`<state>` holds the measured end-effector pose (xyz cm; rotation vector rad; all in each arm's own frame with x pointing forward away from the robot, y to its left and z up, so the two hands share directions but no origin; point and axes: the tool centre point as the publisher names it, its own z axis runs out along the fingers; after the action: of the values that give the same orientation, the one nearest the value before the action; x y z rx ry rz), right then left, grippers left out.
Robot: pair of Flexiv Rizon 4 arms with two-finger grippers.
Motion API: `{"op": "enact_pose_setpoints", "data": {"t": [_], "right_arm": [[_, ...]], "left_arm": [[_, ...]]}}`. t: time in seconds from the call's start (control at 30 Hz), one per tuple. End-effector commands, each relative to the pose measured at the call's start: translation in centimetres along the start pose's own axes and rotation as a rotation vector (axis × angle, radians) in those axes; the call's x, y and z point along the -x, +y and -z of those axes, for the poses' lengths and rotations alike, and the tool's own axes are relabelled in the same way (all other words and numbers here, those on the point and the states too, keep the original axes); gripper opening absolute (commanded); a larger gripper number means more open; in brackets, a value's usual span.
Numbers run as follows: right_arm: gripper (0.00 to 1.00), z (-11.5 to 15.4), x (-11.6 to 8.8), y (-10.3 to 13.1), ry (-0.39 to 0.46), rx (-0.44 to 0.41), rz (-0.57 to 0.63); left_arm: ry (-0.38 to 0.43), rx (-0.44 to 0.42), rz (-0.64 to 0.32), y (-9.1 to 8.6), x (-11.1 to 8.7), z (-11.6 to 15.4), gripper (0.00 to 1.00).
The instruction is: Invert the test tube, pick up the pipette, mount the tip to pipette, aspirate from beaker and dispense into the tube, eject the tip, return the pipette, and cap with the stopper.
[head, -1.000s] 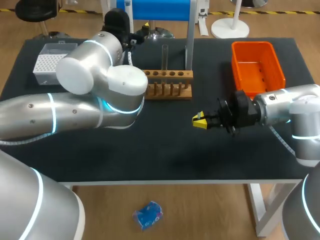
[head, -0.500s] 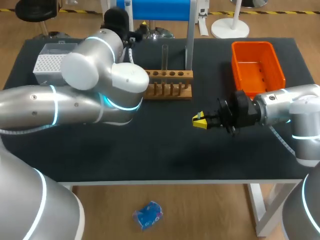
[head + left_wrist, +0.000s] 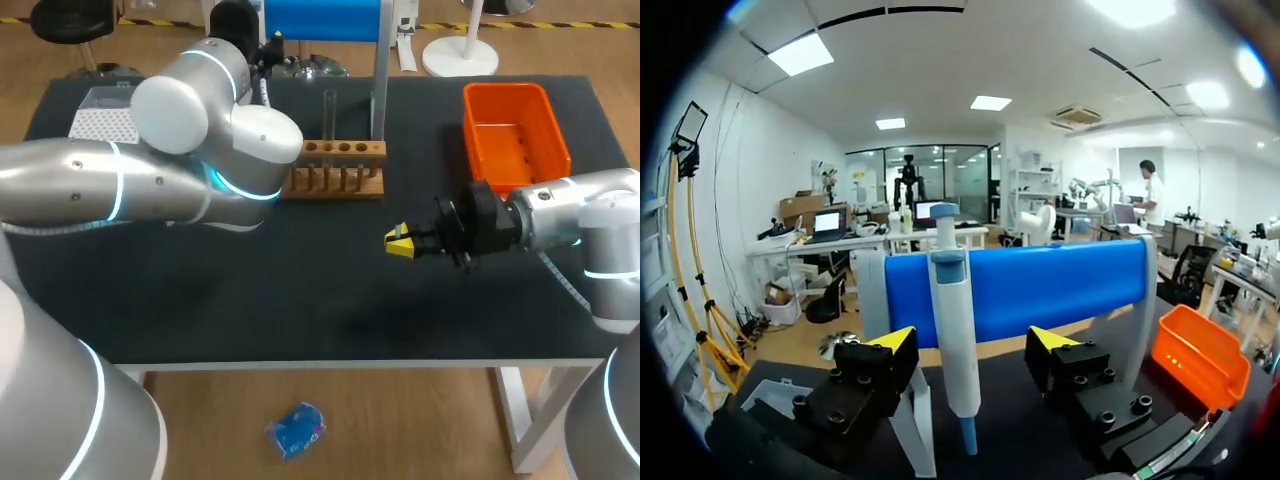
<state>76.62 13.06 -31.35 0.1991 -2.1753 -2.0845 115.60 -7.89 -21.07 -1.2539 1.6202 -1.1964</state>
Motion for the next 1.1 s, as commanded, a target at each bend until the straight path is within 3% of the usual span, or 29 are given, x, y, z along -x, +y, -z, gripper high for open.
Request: {"op": "enact_pose_setpoints", "data": {"t": [0.03, 0.1, 0.13, 0.23, 0.47, 1.1], "right_arm": [[0.00, 0.0, 0.0, 0.0, 0.000, -0.003, 0.000], [0.00, 0.0, 0.0, 0.0, 0.000, -0.003, 0.000], [0.00, 0.0, 0.0, 0.0, 0.000, -0.003, 0.000], [0.00, 0.0, 0.0, 0.0, 0.000, -0.003, 0.000], [0.00, 0.0, 0.0, 0.0, 0.000, -0.003, 0.000], [0.00, 0.0, 0.0, 0.0, 0.000, -0.003, 0.000]], "left_arm": [[-0.021, 0.007, -0.005, 0.0, -0.2, -0.9, 0.62], [-0.021, 0.008, -0.003, 0.0, -0.1, -1.1, 0.50], [-0.028, 0.011, 0.001, 0.0, 0.0, -1.2, 0.49], [-0.035, 0.013, 0.001, 0.0, 0.3, -1.5, 0.53], [-0.047, 0.017, -0.001, 0.3, 0.8, -2.1, 0.47], [-0.051, 0.028, 0.007, 0.4, 1.3, -3.1, 0.45]]}}
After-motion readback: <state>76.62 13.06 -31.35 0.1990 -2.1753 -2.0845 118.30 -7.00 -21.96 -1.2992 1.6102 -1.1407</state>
